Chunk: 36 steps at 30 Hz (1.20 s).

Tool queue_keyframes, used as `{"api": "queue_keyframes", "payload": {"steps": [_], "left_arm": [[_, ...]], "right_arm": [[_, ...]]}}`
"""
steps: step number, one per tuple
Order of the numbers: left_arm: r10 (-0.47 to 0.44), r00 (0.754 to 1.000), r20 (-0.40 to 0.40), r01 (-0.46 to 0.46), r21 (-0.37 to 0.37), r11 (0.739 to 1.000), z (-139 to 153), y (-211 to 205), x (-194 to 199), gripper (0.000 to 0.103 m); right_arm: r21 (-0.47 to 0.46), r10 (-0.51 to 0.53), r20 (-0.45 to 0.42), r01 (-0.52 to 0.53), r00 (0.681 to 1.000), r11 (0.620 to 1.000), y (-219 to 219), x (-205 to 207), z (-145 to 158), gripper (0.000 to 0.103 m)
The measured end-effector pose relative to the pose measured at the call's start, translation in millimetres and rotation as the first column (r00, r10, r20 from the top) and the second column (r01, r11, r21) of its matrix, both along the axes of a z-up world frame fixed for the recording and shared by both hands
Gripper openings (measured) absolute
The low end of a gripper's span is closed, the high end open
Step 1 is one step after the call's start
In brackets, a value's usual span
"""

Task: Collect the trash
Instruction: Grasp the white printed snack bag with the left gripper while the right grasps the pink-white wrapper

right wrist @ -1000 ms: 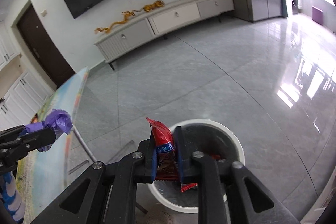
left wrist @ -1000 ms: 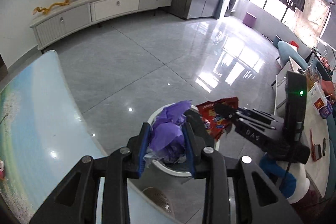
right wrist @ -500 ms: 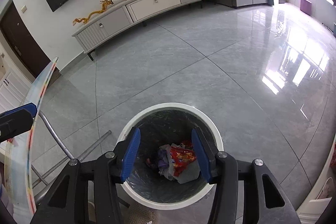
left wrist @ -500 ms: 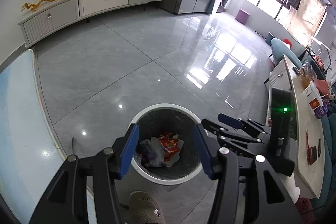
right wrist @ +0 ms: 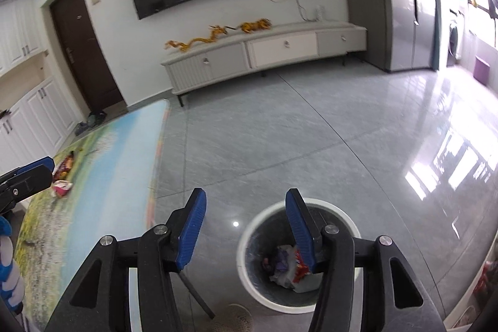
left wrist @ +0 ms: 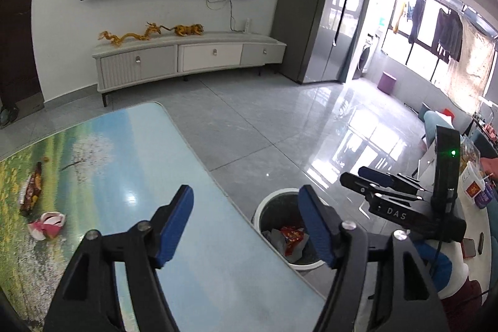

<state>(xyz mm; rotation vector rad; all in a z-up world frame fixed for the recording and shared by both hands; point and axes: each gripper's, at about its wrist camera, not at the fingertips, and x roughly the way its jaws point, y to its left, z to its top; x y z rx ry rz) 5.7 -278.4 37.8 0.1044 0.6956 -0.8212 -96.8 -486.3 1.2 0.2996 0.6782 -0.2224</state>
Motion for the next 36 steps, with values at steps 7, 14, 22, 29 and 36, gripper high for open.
{"api": "queue_keyframes", "payload": {"steps": [7,14,22,29,36], "left_arm": [[0.153,0.986,0.068,-0.147,-0.09,0.985,22.8,101.9,-0.9,0.074],[0.351,0.929,0.119,-0.349,-0.037,0.936,14.5,212.3,19.6,0.077],[0.489,0.87,0.063,-0.492,0.045,0.87,-16.8,293.3,65.7,0.081],[0.477,0.878,0.02,-0.475,0.141,0.868,-41.6,266.2,135.1,0.081],[0.426,0.903,-0.058,-0.408,0.196,0.892,-69.6,230.5,213.7,0.081]], "right_arm": [[-0.049,0.137,0.047,-0.135,0.989,0.99,75.9,20.7,36.5,0.055],[-0.069,0.28,0.046,-0.277,0.959,0.959,151.1,48.0,48.2,0.059],[-0.05,0.418,0.0,-0.418,0.908,0.907,216.5,101.1,34.0,0.061],[-0.008,0.555,-0.084,-0.558,0.827,0.83,271.4,162.1,-4.8,0.065],[0.05,0.656,-0.084,-0.654,0.75,0.755,303.9,210.6,-33.1,0.071]]}}
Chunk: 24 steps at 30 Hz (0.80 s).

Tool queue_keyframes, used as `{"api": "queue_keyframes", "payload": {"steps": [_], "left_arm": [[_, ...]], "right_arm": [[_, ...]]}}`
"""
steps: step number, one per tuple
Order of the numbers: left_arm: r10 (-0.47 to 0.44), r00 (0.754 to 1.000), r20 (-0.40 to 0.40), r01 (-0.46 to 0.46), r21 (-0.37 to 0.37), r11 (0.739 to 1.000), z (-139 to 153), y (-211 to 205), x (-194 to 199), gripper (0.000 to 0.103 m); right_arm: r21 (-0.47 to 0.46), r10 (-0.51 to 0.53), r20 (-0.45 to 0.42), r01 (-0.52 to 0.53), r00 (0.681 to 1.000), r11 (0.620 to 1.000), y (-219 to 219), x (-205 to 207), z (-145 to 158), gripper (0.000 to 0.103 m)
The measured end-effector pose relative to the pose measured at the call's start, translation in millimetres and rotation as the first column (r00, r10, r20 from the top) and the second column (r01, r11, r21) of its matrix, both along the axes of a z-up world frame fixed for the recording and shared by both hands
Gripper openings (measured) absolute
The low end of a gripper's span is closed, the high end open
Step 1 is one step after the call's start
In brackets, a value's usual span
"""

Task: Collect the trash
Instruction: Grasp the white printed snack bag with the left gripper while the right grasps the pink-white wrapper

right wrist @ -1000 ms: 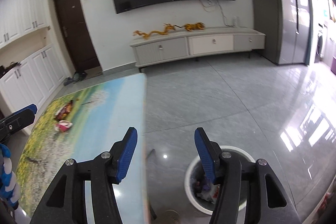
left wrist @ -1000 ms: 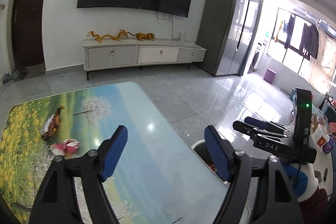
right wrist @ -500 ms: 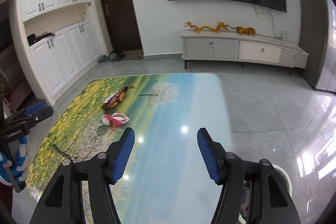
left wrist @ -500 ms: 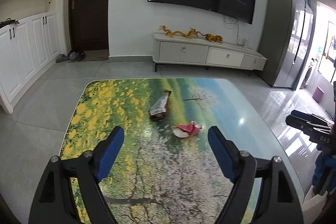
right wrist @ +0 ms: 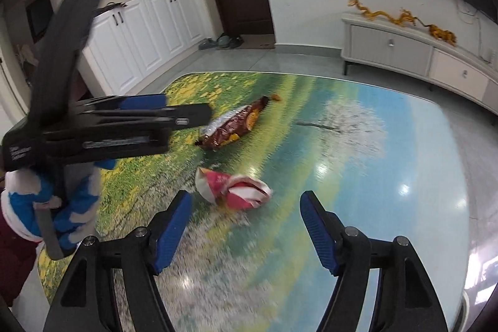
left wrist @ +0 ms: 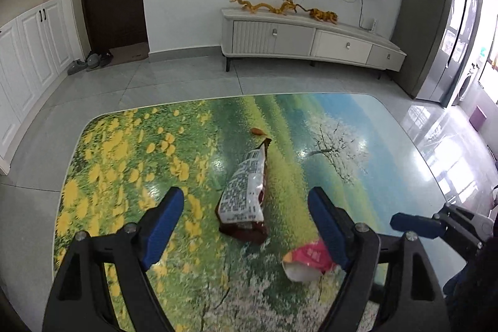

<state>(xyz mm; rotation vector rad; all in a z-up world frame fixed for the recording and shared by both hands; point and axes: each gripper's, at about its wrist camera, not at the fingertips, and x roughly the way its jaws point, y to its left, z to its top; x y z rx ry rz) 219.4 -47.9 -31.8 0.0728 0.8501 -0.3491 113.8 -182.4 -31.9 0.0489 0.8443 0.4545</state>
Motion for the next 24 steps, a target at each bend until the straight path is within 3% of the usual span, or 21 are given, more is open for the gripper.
{"api": "queue_keyframes", "payload": {"steps": [8,13,15,16,17,19,24], "left_arm": [[-0.018,0.993,-0.113,0.017,-0.01,1.0,-39.5,-10.5,46.8,0.079],[-0.027,0.991,-0.13,0.025,-0.019,1.0,-46.9,-7.5,51.6,0.059],[-0.036,0.991,-0.127,0.034,-0.018,0.999,-46.7,-6.9,49.5,0.05],[-0.039,0.991,-0.125,0.037,-0.02,0.999,-46.7,-6.1,47.8,0.043],[-0.04,0.992,-0.123,0.038,-0.019,0.999,-46.6,-5.3,45.8,0.039],[-0.038,0.992,-0.121,0.035,-0.021,0.999,-46.5,-1.9,39.0,0.034],[-0.03,0.994,-0.105,0.029,-0.015,0.999,-44.9,6.9,14.5,0.025]], "right_arm": [[-0.043,0.065,-0.031,-0.067,0.997,0.997,21.7,32.0,-30.2,0.073],[-0.042,0.081,-0.041,-0.083,0.996,0.996,25.3,42.7,-37.3,0.073],[-0.063,0.092,-0.039,-0.095,0.995,0.994,28.0,41.9,-37.8,0.064],[-0.074,0.098,-0.037,-0.101,0.994,0.992,29.7,41.3,-37.7,0.055],[-0.079,0.107,-0.037,-0.109,0.994,0.991,30.9,40.1,-37.6,0.045],[-0.074,0.123,-0.043,-0.126,0.992,0.989,32.5,37.9,-38.2,0.036],[-0.113,0.157,-0.043,-0.161,0.987,0.98,36.1,16.6,-39.4,0.034]]}}
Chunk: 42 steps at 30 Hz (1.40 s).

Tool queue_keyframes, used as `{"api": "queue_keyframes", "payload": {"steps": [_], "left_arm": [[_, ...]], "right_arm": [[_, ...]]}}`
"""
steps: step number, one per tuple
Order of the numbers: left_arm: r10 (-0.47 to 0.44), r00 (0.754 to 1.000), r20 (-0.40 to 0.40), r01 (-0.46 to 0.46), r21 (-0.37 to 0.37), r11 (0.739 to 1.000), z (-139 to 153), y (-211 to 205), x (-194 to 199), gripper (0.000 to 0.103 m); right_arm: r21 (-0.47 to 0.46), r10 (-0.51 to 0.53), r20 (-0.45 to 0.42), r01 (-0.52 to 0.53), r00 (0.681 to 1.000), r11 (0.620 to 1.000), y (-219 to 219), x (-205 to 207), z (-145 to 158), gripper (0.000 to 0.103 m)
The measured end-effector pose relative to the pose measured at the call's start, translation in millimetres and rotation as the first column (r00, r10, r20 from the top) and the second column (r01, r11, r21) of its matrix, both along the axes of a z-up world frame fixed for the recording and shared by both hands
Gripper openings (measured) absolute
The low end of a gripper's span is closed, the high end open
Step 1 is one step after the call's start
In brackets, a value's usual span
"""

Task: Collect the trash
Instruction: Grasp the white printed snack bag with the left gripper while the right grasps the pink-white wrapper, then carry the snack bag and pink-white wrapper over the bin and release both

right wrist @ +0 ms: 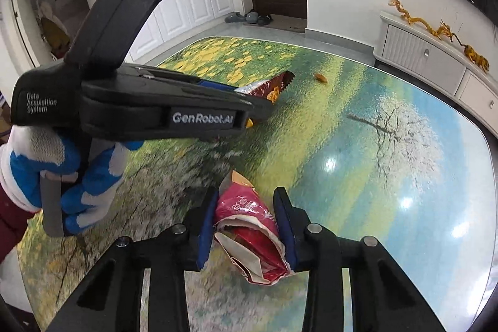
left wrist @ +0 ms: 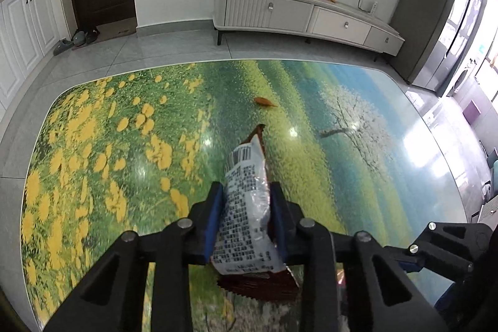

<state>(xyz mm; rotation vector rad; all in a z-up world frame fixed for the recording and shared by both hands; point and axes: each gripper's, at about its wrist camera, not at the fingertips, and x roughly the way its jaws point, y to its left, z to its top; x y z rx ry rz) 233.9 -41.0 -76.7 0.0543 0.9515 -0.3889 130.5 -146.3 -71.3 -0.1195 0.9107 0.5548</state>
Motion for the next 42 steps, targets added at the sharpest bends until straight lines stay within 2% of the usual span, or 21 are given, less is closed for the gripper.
{"api": "queue_keyframes", "payload": {"steps": [4,8,13,19,25,30,34,39,42], "left_arm": [[0.019,1.0,0.016,-0.019,-0.019,1.0,6.2,6.3,-23.4,0.019],[0.035,0.998,0.043,-0.033,-0.035,0.999,17.2,10.9,-50.4,0.017],[0.029,0.997,0.071,-0.028,-0.009,1.0,25.9,4.9,-88.4,0.015],[-0.012,0.994,0.109,0.011,0.005,1.0,42.1,-20.8,-131.2,0.015],[-0.129,0.981,0.147,0.128,0.017,0.992,60.6,-77.5,-169.0,0.015],[-0.259,0.953,0.158,0.262,0.002,0.965,76.8,-146.5,-196.1,0.015],[-0.361,0.923,0.136,0.365,-0.004,0.931,83.4,-206.7,-209.7,0.015],[-0.469,0.877,0.103,0.469,0.031,0.883,76.9,-287.3,-221.7,0.016],[-0.502,0.864,0.051,0.501,0.018,0.865,65.8,-327.5,-219.9,0.018]], "right_arm": [[0.012,-0.024,-0.001,0.024,1.0,1.0,-8.7,-22.4,-1.1,0.033],[0.045,-0.067,-0.013,0.068,0.998,0.997,-23.9,-49.6,1.5,0.033],[0.082,-0.127,0.017,0.125,0.992,0.989,-48.5,-83.7,22.0,0.033],[0.048,-0.229,0.091,0.226,0.969,0.973,-94.6,-113.7,53.3,0.033],[0.082,-0.419,0.148,0.411,0.896,0.908,-180.3,-150.0,80.3,0.033],[0.101,-0.555,0.164,0.546,0.816,0.832,-249.2,-181.7,87.4,0.033],[0.12,-0.647,0.15,0.636,0.747,0.762,-302.0,-202.5,83.1,0.033],[0.161,-0.732,0.081,0.716,0.676,0.679,-358.2,-212.7,63.7,0.033],[0.164,-0.758,0.038,0.745,0.651,0.647,-382.7,-214.7,47.5,0.033]]}}
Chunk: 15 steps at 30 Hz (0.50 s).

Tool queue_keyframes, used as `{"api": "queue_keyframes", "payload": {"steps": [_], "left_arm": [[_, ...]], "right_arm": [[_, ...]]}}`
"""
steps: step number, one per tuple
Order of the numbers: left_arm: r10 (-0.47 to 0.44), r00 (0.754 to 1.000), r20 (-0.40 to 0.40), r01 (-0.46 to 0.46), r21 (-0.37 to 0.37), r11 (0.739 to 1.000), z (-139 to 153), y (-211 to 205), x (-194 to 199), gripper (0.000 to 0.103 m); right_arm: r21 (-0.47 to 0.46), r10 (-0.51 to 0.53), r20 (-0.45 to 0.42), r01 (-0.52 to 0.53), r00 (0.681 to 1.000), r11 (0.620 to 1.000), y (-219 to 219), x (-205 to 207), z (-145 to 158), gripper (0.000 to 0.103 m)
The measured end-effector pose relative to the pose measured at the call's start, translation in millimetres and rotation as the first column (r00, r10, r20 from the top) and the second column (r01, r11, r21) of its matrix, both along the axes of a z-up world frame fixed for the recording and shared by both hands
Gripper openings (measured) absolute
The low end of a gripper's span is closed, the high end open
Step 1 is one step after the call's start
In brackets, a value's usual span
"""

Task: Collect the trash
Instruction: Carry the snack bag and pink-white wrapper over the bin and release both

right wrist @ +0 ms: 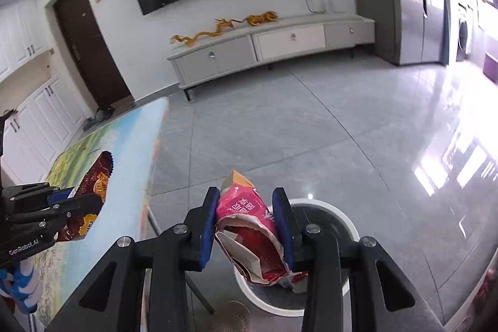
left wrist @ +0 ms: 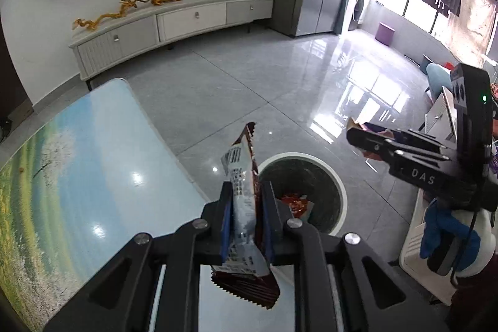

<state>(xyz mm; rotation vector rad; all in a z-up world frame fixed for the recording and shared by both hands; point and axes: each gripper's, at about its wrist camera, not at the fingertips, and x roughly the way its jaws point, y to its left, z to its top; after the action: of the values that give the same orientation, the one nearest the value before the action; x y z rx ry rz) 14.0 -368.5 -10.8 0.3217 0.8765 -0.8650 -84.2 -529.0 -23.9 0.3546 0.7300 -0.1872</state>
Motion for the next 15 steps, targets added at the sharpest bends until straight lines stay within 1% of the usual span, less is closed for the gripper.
{"api": "queue_keyframes", "payload": {"steps": [3,6,9,11,13,14,15], "left_arm": [[-0.014,0.999,-0.047,0.014,-0.005,1.0,-12.0,-32.1,3.6,0.018],[-0.026,0.991,-0.129,0.02,-0.047,0.999,-23.2,-56.6,10.2,0.018],[-0.033,0.987,-0.157,0.024,-0.056,0.998,-32.7,-75.4,13.7,0.02],[-0.041,0.983,-0.178,0.031,-0.058,0.998,-38.7,-85.8,16.0,0.024],[-0.048,0.98,-0.194,0.037,-0.059,0.998,-42.8,-93.9,17.0,0.035],[-0.049,0.979,-0.197,0.037,-0.061,0.997,-44.2,-96.6,17.6,0.038],[-0.048,0.979,-0.2,0.036,-0.062,0.997,-45.0,-97.9,18.3,0.046]], "right_arm": [[0.039,-0.031,-0.027,0.032,0.999,0.999,-19.7,-1.0,-17.3,0.033],[0.066,-0.065,-0.059,0.069,0.996,0.995,-38.8,-0.6,-33.8,0.034],[0.085,-0.086,-0.083,0.093,0.993,0.992,-52.6,3.0,-49.2,0.034],[0.094,-0.092,-0.102,0.102,0.99,0.99,-56.5,5.0,-58.5,0.036],[0.099,-0.107,-0.125,0.12,0.986,0.988,-58.5,6.9,-68.5,0.037],[0.105,-0.115,-0.137,0.13,0.984,0.986,-61.5,7.8,-73.5,0.041],[0.106,-0.124,-0.147,0.14,0.981,0.984,-61.4,10.1,-77.5,0.045]]}}
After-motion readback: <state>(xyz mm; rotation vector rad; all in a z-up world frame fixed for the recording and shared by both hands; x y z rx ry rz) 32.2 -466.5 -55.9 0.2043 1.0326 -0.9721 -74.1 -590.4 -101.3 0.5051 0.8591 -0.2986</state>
